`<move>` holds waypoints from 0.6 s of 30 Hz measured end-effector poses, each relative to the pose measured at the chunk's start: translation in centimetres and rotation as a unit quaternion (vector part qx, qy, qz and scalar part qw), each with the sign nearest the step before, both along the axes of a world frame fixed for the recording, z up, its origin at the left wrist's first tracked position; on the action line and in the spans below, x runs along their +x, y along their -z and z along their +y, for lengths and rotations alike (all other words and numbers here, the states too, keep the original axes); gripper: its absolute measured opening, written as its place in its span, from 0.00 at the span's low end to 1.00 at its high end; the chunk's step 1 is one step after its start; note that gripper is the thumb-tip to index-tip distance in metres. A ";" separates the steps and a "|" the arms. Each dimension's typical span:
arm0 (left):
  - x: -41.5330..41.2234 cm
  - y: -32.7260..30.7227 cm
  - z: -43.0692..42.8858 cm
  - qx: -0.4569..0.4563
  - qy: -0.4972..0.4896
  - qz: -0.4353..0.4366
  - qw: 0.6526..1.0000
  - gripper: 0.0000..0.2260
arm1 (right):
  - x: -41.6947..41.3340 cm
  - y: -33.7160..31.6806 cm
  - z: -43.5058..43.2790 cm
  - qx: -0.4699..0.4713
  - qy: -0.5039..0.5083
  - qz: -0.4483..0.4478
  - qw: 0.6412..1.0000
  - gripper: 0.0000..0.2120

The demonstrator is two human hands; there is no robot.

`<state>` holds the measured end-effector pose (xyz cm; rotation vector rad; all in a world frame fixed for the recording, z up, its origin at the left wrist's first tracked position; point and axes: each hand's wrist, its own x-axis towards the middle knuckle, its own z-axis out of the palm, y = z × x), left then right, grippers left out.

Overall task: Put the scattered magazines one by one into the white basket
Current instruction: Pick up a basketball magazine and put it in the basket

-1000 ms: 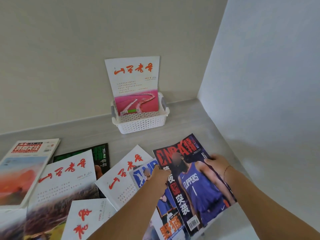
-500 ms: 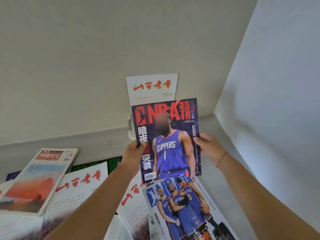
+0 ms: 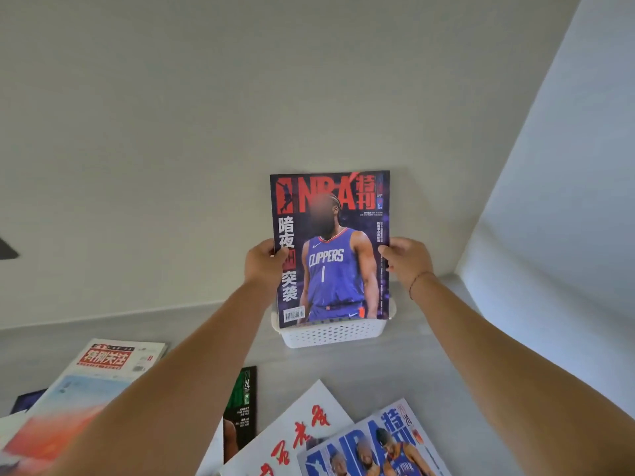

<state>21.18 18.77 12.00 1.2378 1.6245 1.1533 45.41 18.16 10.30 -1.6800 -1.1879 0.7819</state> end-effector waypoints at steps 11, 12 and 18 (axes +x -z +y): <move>-0.3 3.9 2.2 -0.058 -0.064 0.001 0.996 0.04 | -0.2 2.7 1.9 -0.063 0.028 0.023 0.997 0.06; -0.3 4.4 2.1 -0.065 -0.073 -0.006 0.995 0.05 | -0.3 3.2 1.9 -0.073 0.034 0.032 0.996 0.07; -0.5 5.7 2.7 -0.094 -0.115 -0.078 0.986 0.07 | -0.6 4.5 2.5 -0.093 0.068 0.054 0.992 0.09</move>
